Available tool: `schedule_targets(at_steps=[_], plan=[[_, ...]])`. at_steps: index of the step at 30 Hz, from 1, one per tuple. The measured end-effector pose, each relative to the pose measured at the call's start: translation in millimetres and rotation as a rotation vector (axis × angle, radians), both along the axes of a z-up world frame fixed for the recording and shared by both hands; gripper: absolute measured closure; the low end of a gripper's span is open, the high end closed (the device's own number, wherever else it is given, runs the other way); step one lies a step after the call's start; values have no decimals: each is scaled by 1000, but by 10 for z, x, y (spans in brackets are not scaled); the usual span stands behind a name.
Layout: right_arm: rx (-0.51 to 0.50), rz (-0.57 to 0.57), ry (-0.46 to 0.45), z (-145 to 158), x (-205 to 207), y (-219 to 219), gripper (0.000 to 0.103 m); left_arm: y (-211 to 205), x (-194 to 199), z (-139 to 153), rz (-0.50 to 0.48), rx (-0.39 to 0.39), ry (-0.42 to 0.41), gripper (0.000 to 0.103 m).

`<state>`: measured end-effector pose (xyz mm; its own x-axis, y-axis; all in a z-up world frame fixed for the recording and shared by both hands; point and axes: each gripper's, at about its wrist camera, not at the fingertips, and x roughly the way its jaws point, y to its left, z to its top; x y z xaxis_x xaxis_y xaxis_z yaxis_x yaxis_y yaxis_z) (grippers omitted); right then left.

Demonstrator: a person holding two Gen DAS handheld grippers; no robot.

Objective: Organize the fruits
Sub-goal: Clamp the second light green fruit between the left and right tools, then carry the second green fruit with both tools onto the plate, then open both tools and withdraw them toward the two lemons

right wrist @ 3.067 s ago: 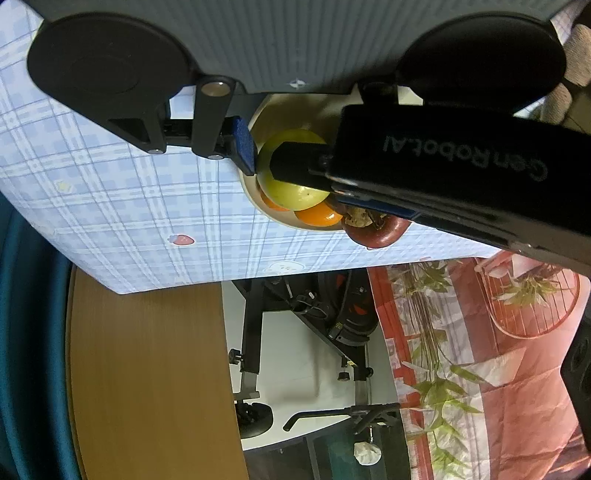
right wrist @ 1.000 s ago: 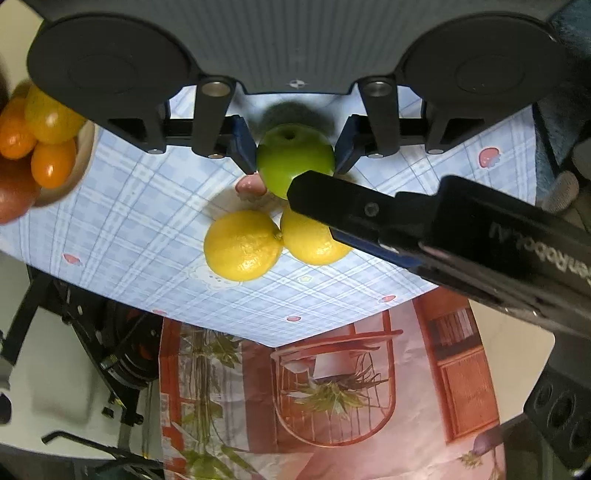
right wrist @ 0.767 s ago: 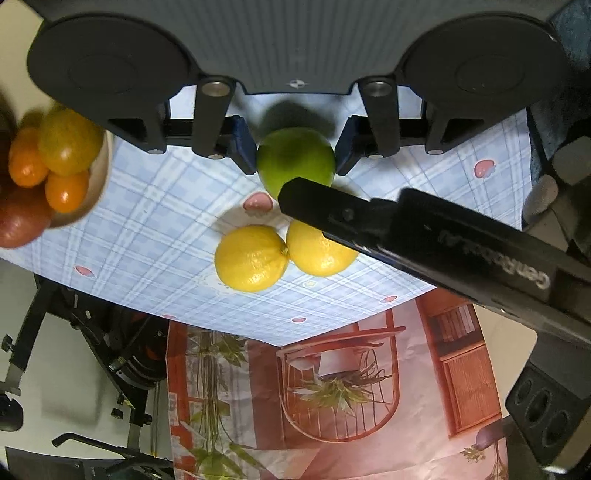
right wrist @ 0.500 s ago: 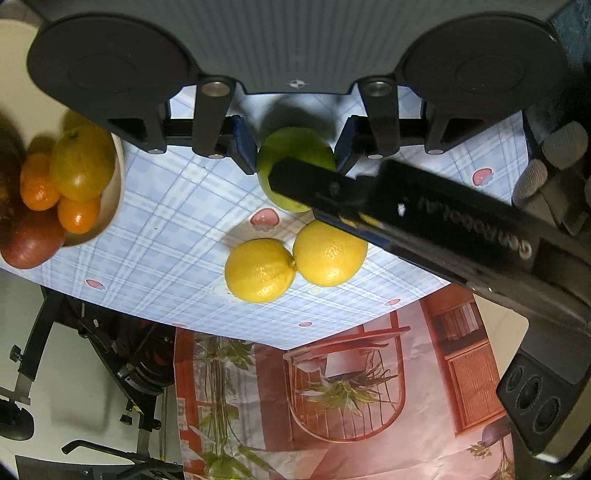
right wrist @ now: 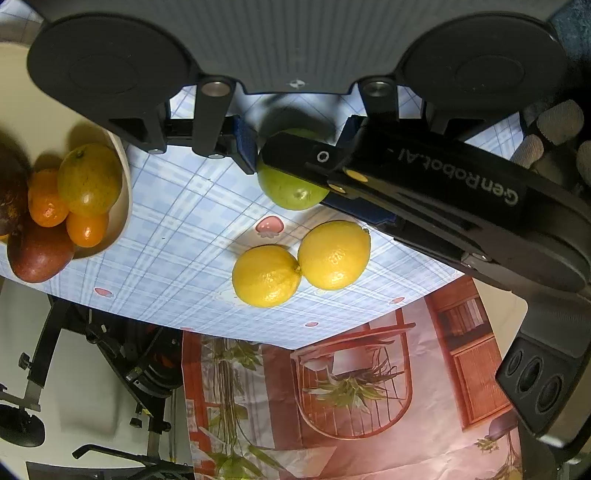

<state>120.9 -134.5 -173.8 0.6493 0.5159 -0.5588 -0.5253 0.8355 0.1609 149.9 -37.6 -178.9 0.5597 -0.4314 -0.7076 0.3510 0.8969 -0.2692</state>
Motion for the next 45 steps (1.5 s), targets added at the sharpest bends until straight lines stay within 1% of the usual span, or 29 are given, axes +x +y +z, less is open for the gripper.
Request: schedule_targets(at_steps=[3, 6, 10, 13, 19, 24, 27, 30, 32, 37, 40, 45], plan=[[19, -24, -22, 32, -32, -49, 55, -64, -16, 81, -7, 2, -28, 55], [55, -58, -41, 111, -91, -183, 55, -187, -13, 194, -37, -4, -50, 55], [70, -118, -72, 243, -172, -410, 55, -485, 35, 318, -96, 11, -85, 55], [87, -178, -78, 301, -207, -650, 55, -751, 117, 372, -147, 11, -86, 55], [136, -314, -48, 291, -231, -1159, 55, -1261, 273, 328, -228, 20, -65, 55], [146, -415, -5, 232, -144, -1435, 55, -1556, 397, 214, -244, 51, -43, 55], [143, -437, 13, 186, -96, -1501, 55, -1639, 439, 161, -245, 71, -40, 55], [122, -455, 29, 135, -72, -1478, 55, -1639, 440, 147, -240, 74, -39, 56], [131, -469, 40, 112, -61, -1491, 55, -1628, 458, 145, -234, 74, -44, 56], [126, -457, 37, 106, 25, -1438, 55, -1568, 488, 185, -224, 73, -61, 56], [99, -443, 33, 103, 68, -1376, 55, -1544, 482, 199, -219, 72, -67, 56], [88, -451, 36, 73, 136, -1344, 55, -1499, 499, 189, -196, 68, -76, 56]])
